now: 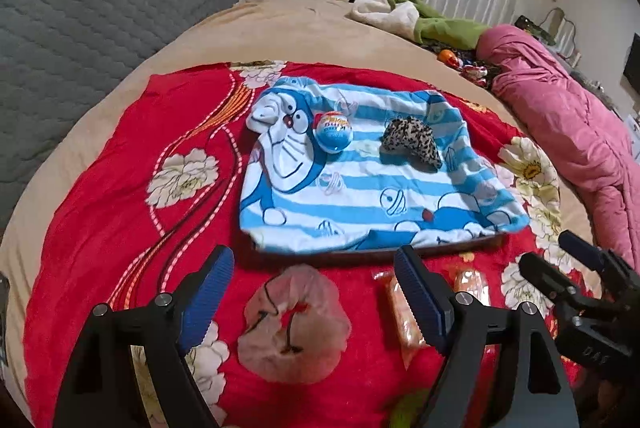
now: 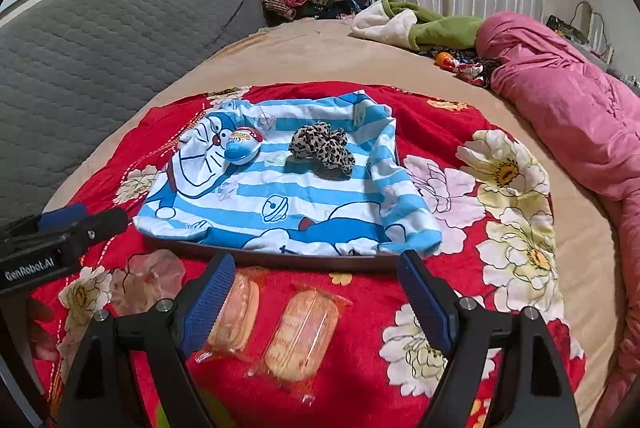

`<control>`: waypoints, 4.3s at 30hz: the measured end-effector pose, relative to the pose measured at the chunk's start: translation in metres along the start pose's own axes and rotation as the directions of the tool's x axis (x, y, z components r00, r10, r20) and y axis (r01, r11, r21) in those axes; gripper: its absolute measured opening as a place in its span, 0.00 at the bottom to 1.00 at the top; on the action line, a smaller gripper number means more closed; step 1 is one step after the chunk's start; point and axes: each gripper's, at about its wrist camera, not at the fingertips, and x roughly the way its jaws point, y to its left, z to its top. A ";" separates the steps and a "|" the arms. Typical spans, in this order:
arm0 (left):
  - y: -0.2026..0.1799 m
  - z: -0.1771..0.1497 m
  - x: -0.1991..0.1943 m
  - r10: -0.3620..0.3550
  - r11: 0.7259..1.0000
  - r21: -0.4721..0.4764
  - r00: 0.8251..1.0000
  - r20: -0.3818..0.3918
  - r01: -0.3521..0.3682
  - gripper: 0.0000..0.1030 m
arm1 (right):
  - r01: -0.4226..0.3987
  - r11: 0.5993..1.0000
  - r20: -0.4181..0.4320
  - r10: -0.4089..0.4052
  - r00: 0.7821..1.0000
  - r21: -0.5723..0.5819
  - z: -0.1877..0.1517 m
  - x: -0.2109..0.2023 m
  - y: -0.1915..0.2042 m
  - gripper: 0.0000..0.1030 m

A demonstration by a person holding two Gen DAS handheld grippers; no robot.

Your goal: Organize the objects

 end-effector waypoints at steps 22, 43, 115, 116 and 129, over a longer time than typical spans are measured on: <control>0.012 -0.044 -0.042 -0.022 1.000 -0.007 0.999 0.046 0.023 0.91 | 0.005 0.998 0.032 -0.003 0.999 -0.066 -0.030 -0.054 0.035 0.81; 0.010 -0.078 -0.078 -0.048 0.999 0.022 0.996 0.075 0.046 0.91 | 0.038 0.996 0.087 -0.031 0.996 -0.084 -0.047 -0.100 0.048 0.81; -0.049 -0.173 -0.052 -0.003 0.983 0.185 0.998 0.057 -0.007 0.91 | 0.106 0.983 -0.004 -0.108 0.994 -0.147 -0.095 -0.062 0.040 0.81; -0.049 -0.173 -0.052 -0.005 0.983 0.186 0.998 0.058 -0.006 0.91 | 0.105 0.983 -0.006 -0.107 0.994 -0.148 -0.095 -0.060 0.040 0.81; -0.047 -0.170 -0.041 -0.011 0.988 0.155 0.999 0.042 0.005 0.91 | 0.102 0.983 -0.030 -0.108 0.994 -0.149 -0.097 -0.043 0.039 0.81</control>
